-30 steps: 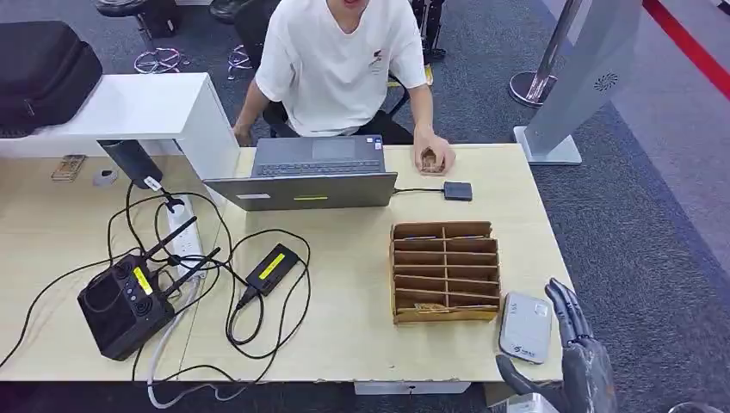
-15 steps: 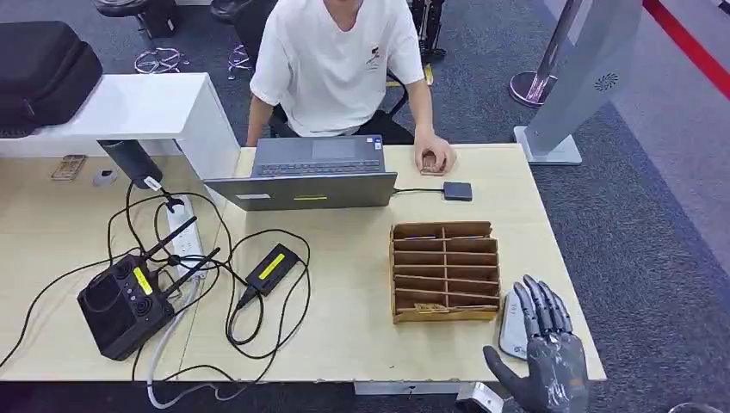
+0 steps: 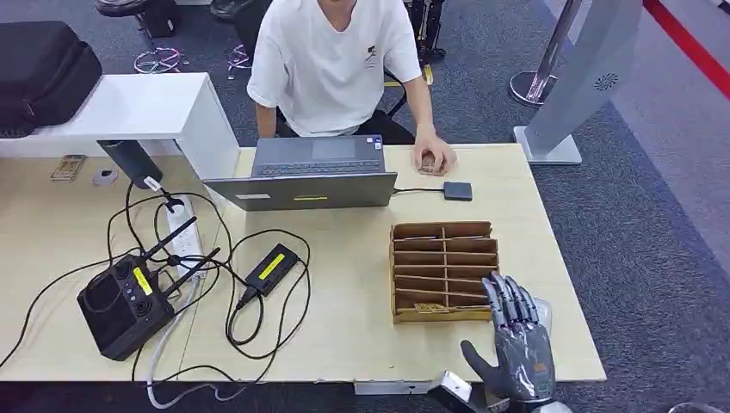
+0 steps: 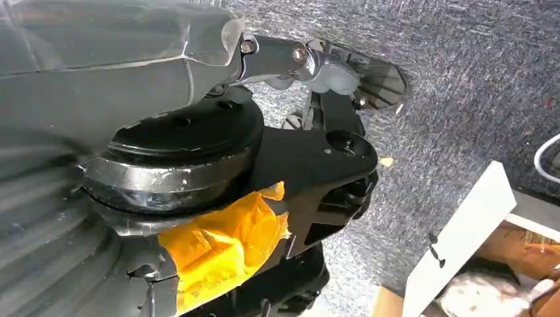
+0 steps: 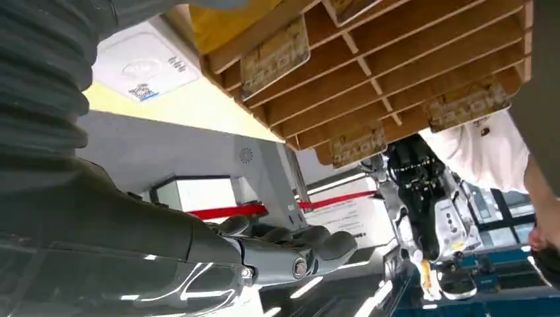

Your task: Pass the card to the sensor for recognition and then transmit it.

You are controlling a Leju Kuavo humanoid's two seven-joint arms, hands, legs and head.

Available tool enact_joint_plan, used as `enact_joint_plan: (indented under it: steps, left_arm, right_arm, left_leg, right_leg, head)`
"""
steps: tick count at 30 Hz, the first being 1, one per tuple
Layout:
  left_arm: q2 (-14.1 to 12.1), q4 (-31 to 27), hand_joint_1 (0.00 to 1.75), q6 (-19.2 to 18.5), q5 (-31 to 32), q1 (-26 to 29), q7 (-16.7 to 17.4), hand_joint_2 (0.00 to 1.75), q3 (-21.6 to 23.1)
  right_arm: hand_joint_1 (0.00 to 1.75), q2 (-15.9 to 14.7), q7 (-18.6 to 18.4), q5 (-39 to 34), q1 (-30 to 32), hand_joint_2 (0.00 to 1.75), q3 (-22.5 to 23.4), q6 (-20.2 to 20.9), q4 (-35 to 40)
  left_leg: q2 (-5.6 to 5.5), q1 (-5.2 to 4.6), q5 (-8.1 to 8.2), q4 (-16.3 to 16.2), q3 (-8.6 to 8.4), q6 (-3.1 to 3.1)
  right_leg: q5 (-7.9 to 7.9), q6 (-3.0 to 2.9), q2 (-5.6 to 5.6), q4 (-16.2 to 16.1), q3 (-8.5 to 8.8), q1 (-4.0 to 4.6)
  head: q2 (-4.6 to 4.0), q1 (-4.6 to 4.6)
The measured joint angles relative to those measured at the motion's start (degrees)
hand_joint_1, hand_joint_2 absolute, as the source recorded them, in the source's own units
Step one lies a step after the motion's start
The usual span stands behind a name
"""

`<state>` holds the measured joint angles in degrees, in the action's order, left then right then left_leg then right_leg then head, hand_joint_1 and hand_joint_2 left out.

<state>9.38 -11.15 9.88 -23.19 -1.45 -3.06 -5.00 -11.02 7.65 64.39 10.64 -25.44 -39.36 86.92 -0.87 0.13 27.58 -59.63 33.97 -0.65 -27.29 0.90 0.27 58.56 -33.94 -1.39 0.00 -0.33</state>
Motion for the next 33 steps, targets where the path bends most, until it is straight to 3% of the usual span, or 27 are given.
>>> enact_joint_plan:
  steps: [23,33]
  left_arm:
    - [-0.3,0.0,0.00,-0.2,0.9,0.0,1.0,1.75,1.1]
    - [-0.3,0.0,0.00,-0.3,1.3,0.0,1.1,1.75,1.6]
  right_arm:
    - [0.00,3.7,1.1,2.1,-3.5,1.75,-1.0,-0.1,-7.1]
    - [0.00,4.5,1.5,3.9,-4.1,1.75,2.1,-0.1,-10.1]
  left_leg:
    - [0.00,0.00,0.00,0.0,0.00,0.00]
    - [0.00,0.00,0.00,0.0,0.00,0.00]
  right_leg:
    - [0.00,0.00,0.00,0.0,0.00,0.00]
    - [0.00,0.00,0.00,0.0,0.00,0.00]
  head:
    - [0.00,0.00]
    - [0.00,0.00]
